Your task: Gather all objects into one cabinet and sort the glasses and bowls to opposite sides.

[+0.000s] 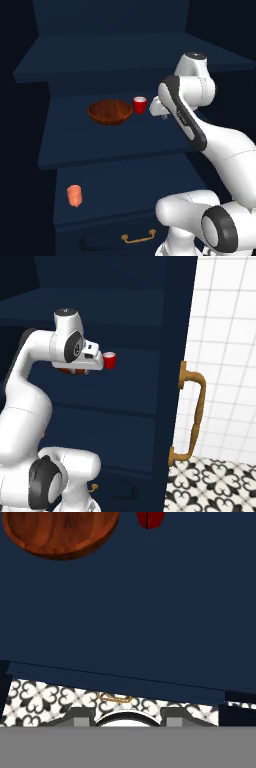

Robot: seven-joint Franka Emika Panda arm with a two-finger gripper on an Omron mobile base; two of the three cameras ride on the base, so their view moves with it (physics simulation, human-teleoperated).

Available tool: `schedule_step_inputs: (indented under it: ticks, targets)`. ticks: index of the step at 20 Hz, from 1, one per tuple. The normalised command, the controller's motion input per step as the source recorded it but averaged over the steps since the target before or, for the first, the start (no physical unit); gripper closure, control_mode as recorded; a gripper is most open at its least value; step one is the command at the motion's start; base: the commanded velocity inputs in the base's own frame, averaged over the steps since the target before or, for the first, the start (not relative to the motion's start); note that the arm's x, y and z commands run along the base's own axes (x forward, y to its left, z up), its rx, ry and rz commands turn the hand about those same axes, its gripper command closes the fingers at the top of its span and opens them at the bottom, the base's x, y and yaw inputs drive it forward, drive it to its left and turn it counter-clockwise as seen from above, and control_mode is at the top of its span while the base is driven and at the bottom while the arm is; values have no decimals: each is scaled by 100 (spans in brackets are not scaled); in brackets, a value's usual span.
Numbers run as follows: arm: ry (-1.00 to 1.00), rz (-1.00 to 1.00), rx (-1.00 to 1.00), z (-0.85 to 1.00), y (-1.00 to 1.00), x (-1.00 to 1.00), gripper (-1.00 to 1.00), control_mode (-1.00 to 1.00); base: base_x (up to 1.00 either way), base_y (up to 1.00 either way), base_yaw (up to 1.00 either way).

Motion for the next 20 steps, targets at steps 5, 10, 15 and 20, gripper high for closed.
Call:
schedule_step_inputs:
  ticks: [5,10,15,20]
  targets:
    - [-5,5,0,0,1,-55,-100,-100,0,0,0]
    - [-14,5,7,-10,35,-100,-100,-100,0,0,0]
    - [-2,0,5,-23,88,-81,-100,-100,0,0,0]
    - [0,-3,3,-19,100,-70,-100,-100,0,0,0]
